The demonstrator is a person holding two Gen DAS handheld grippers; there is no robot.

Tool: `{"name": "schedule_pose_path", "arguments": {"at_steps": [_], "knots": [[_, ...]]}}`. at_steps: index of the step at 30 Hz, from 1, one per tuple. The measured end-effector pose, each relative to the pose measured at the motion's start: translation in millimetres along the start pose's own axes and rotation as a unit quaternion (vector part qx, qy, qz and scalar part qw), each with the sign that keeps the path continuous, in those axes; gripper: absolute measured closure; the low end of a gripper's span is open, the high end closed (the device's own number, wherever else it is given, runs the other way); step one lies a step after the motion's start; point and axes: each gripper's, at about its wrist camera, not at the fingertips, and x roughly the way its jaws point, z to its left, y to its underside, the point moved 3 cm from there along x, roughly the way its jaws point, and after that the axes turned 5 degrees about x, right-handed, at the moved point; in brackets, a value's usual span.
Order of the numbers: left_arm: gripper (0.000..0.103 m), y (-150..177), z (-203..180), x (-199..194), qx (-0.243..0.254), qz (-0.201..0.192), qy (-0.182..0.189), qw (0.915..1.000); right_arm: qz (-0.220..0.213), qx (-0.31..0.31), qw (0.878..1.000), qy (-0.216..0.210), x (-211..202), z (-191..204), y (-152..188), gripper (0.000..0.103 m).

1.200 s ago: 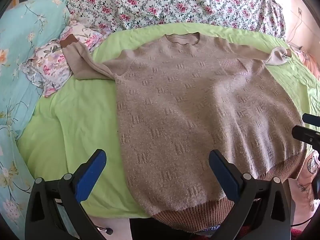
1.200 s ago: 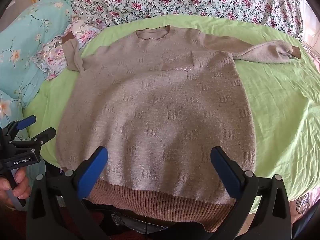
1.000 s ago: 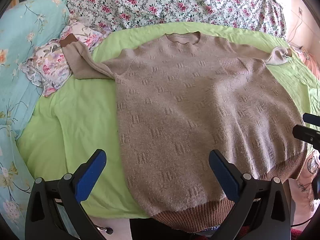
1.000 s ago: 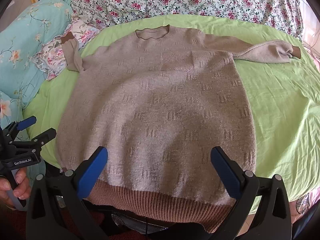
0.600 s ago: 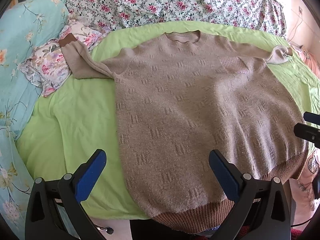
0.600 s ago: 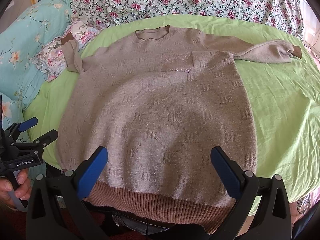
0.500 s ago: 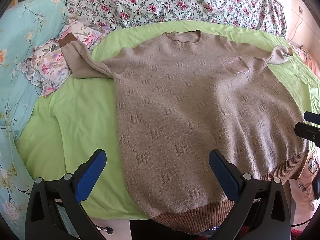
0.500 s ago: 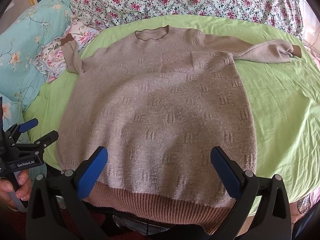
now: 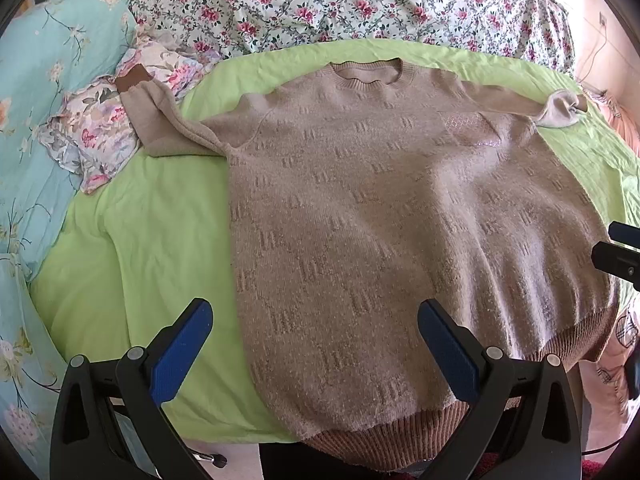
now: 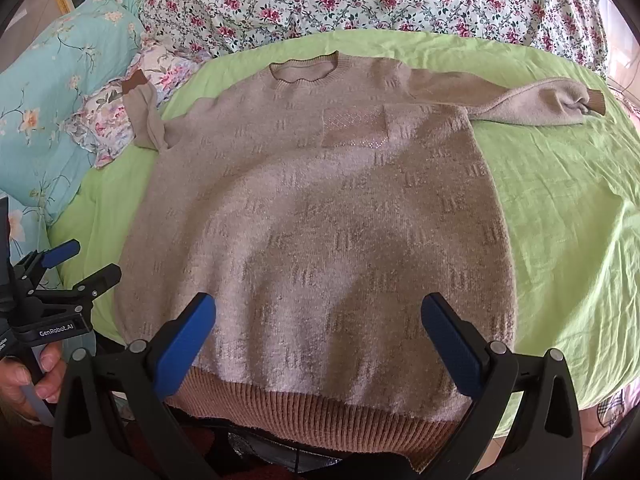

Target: Fold small clothes

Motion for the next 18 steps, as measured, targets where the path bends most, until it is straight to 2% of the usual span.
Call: {"name": "schedule_pose_path", "arguments": {"at_steps": [6, 11, 18], "knots": [[0.000, -5, 0, 3, 0.002, 0.000, 0.000, 1.0000, -0.003, 0.010, 1.000, -0.009, 0, -1, -4, 0.001], [0.000, -7, -2, 5, 0.001, -0.006, 0.000, 1.0000, -0.024, 0.015, 0.999, -0.021, 0, -6, -10, 0.001], [0.000, -9, -5, 12, 0.000, 0.006, 0.009, 0.9999, -0.021, 0.018, 1.000, -0.009, 4, -14, -13, 0.001]]}}
